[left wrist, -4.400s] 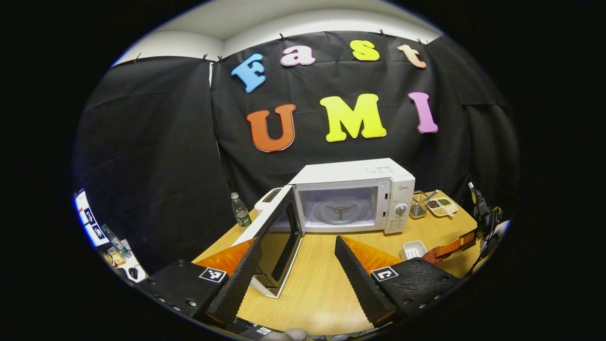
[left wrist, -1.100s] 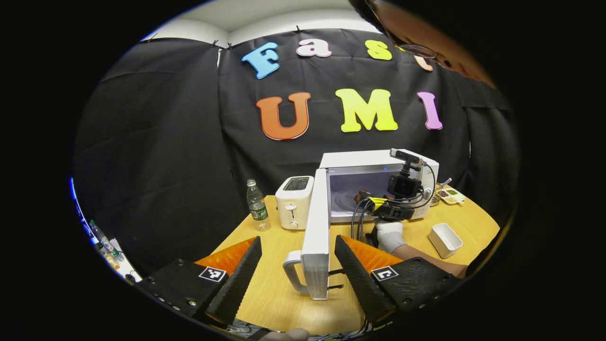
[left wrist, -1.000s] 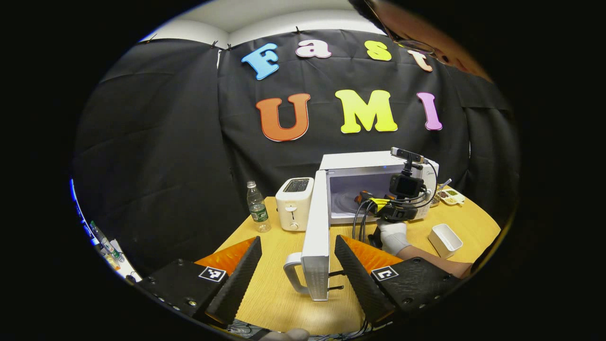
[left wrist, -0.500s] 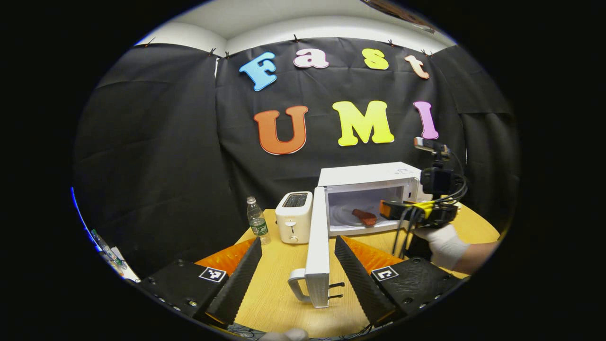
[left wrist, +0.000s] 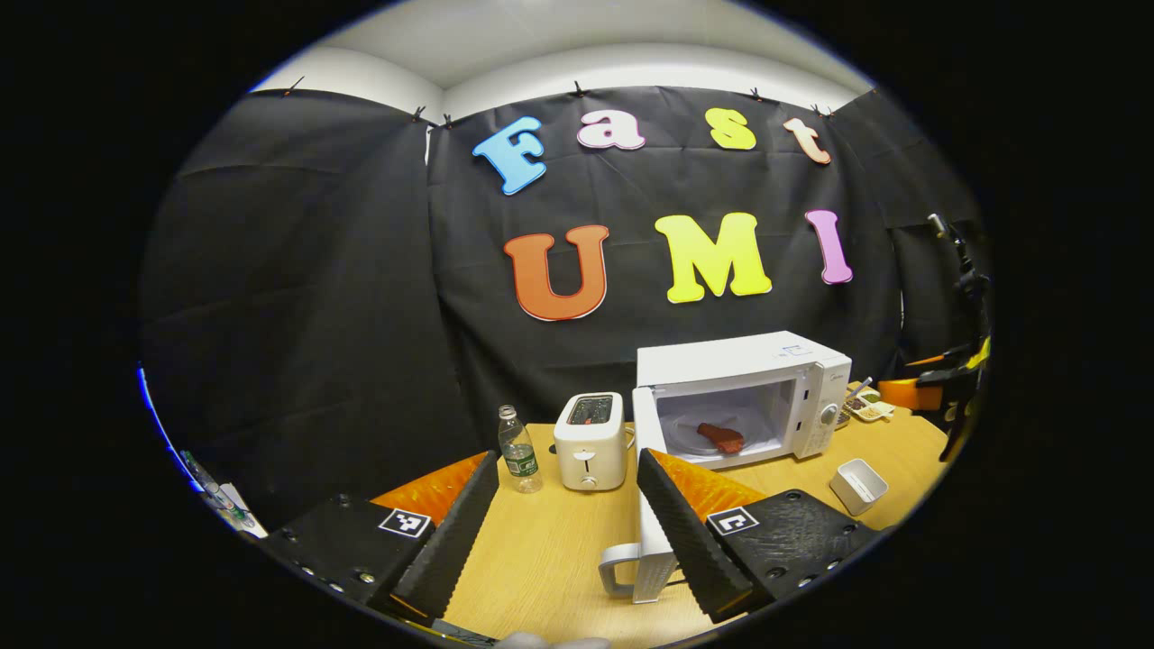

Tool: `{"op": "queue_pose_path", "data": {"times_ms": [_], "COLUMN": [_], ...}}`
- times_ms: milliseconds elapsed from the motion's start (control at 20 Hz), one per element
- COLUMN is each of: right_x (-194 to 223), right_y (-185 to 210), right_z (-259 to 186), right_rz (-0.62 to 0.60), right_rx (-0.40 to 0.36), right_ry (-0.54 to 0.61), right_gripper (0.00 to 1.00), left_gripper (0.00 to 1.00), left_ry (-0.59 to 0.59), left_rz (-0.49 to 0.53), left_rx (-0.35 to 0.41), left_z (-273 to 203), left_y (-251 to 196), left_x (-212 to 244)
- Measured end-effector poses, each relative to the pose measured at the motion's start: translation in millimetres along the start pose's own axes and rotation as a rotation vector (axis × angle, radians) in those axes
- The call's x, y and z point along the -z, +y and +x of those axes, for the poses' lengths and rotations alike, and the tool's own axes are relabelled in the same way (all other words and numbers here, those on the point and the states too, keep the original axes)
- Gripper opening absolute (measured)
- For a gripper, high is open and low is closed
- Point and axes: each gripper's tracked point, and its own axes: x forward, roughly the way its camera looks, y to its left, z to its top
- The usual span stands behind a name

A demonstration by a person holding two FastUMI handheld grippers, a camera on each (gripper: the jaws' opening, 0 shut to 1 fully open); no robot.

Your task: Open the microwave oven with the left hand, put the food in, and close the microwave oven.

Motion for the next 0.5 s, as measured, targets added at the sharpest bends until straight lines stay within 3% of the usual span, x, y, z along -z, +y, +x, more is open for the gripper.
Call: {"op": "queue_pose_path", "data": {"times_ms": [50, 100, 150, 200, 250, 300, 350, 400, 450, 500], "right_x": [1, 2, 1, -2, -3, -2, -4, -13, -13, -11], "right_y": [-11, -21, -29, -36, -42, -46, -49, -48, -49, -49], "right_z": [-13, -25, -36, -45, -52, -57, -61, -64, -66, -68], "right_rz": [0.0, 0.004, 0.013, 0.034, 0.052, 0.061, 0.065, 0.067, 0.066, 0.065], "right_rx": [0.013, 0.026, 0.033, 0.037, 0.045, 0.052, 0.058, 0.062, 0.063, 0.058], "right_ry": [0.009, 0.011, 0.008, 0.002, 0.0, -0.001, -0.005, -0.008, -0.003, 0.002], "right_gripper": [0.98, 0.98, 0.98, 0.91, 0.91, 0.91, 0.91, 0.91, 0.91, 0.91], "left_gripper": [0.95, 0.95, 0.88, 0.95, 0.87, 0.85, 0.91, 0.89, 0.67, 0.45], "left_ry": [-0.001, 0.008, 0.009, 0.019, 0.028, 0.041, 0.05, 0.057, 0.046, 0.039], "left_rz": [-0.007, -0.01, -0.019, -0.028, -0.032, -0.033, -0.033, -0.038, -0.047, -0.042], "left_rx": [-0.008, -0.023, -0.04, -0.045, -0.059, -0.068, -0.072, -0.055, -0.011, -0.019], "left_z": [3, 6, 8, 11, 13, 14, 17, 17, 19, 22], "left_y": [5, 10, 17, 22, 26, 32, 35, 32, 25, 27], "left_x": [4, 9, 13, 19, 24, 33, 40, 46, 53, 59]}}
